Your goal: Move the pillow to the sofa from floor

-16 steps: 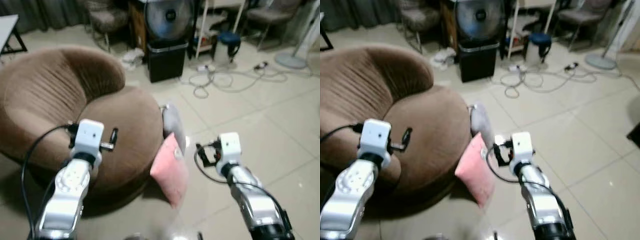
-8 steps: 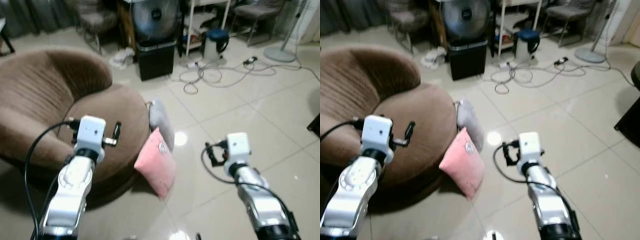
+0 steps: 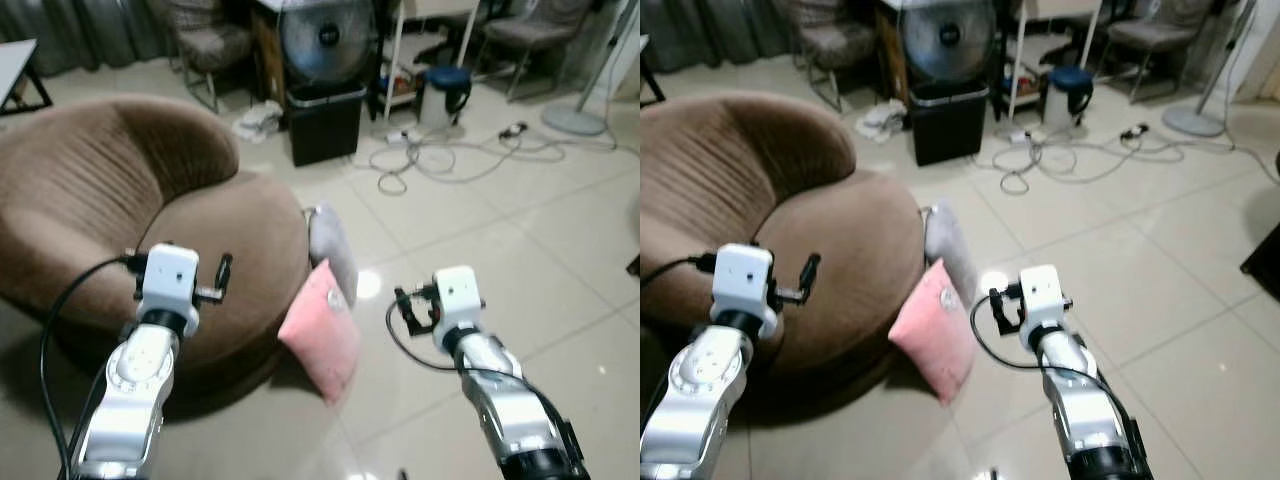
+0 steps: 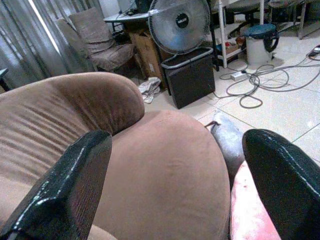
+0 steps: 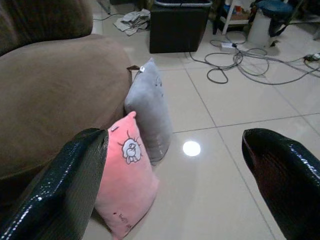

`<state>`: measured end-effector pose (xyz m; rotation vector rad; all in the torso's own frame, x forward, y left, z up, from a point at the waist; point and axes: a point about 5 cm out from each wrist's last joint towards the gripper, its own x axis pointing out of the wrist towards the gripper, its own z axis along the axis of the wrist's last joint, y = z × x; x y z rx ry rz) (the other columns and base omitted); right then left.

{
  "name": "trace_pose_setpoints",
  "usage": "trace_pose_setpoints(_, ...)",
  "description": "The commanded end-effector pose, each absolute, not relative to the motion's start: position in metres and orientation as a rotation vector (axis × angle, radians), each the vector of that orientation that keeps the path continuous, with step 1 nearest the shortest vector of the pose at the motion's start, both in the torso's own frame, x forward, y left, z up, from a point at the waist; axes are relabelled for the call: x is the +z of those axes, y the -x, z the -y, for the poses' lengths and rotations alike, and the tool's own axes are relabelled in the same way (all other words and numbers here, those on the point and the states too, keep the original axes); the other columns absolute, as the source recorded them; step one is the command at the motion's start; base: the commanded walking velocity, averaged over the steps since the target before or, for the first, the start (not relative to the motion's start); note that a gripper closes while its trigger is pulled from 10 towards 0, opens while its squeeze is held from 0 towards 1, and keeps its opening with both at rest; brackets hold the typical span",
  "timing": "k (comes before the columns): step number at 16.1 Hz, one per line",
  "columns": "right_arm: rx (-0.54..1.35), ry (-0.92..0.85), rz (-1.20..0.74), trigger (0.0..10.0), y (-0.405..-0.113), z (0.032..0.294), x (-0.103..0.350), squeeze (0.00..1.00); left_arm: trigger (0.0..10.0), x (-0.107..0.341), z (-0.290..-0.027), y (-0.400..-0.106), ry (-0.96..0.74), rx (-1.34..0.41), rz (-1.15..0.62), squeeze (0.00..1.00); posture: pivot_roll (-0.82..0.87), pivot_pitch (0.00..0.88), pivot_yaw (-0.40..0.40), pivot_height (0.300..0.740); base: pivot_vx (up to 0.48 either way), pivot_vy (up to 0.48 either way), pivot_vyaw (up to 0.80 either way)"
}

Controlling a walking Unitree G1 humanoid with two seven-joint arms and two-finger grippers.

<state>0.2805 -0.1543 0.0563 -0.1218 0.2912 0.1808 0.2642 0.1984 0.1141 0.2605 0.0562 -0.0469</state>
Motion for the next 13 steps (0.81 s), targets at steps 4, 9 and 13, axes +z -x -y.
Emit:
trace_pose_setpoints(4, 0.212, 0.155, -0.271, 10.0, -0.2831, 0.1509, 0.0594, 0.0, 10.0, 0.1094, -0.1988, -0.2637, -0.254, -0.06, -0.069, 0.0, 0.08, 0.0, 0.035, 0.74, 0.289, 0.0, 0.0)
trace_pose_setpoints(9, 0.205, 0.143, -0.271, 10.0, -0.2844, 0.1521, 0.0594, 0.0, 10.0, 0.1086, -0.1981, -0.2634, -0.253, -0.063, -0.069, 0.0, 0.08, 0.0, 0.027, 0.74, 0.287, 0.0, 0.0)
trace_pose_setpoints(13, 0.204, 0.136, -0.272, 10.0, -0.285, 0.1523, 0.0585, 0.0, 10.0, 0.1084, -0.198, -0.2636, -0.254, -0.067, -0.066, 0.0, 0.08, 0.0, 0.026, 0.74, 0.29, 0.0, 0.0)
